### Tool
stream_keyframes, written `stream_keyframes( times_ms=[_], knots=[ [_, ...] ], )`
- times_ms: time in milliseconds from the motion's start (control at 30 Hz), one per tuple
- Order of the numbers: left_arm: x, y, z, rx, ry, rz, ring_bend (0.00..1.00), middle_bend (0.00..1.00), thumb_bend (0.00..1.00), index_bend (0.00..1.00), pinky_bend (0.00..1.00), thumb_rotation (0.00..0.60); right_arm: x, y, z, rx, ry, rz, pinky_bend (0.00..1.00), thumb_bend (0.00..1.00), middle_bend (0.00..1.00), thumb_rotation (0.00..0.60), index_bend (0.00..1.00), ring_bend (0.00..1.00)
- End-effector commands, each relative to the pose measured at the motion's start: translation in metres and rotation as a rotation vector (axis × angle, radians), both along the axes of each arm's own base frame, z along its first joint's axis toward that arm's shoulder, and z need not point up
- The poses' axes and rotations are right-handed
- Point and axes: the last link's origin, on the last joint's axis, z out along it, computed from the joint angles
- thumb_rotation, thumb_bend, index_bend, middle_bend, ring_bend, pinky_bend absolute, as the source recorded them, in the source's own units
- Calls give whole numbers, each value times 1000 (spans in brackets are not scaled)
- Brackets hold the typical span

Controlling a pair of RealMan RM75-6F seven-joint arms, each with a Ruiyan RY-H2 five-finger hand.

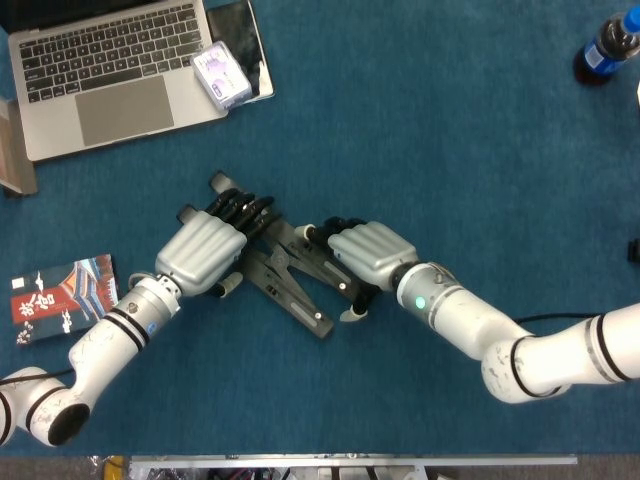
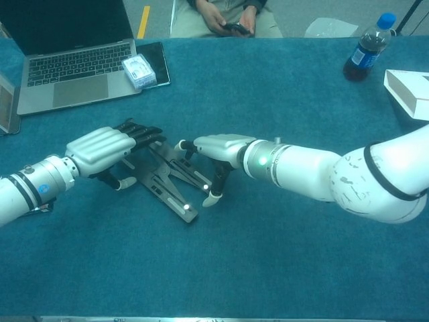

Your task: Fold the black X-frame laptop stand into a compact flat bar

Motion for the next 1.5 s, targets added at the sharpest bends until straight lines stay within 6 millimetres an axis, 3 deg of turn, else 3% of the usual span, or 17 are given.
stream_keyframes(
  times_ms=[33,200,367,667,733,867,1067,1500],
  knots=[
    [1,0,-1,0,1,-3,0,0,350,0,0,600,1,1,0,2,-2,3,114,0,135,600,0,0],
    [-1,0,3,8,14,1,0,0,351,0,0,600,2,2,5,-3,-4,8,114,0,127,600,0,0],
    [-7,0,21,48,35,-3,0,0,351,0,0,600,2,-1,17,-21,9,45,114,0,107,600,0,0],
    [-18,-3,64,140,53,12,0,0,351,0,0,600,3,-8,30,-53,21,177,113,0,92,600,0,0],
    [-25,-6,86,185,62,22,0,0,351,0,0,600,4,-13,33,-59,37,256,114,0,85,600,0,0],
    [-29,-11,104,182,49,13,0,0,351,0,0,600,4,-19,39,-74,17,250,114,0,82,600,0,0],
    [-24,-17,97,77,60,-15,0,0,351,0,0,600,1,-34,60,-139,-7,169,114,0,82,600,0,0],
    [21,-17,56,-126,101,-121,0,0,350,0,0,600,-21,-55,133,-303,-57,32,114,0,80,600,0,0]
  ],
)
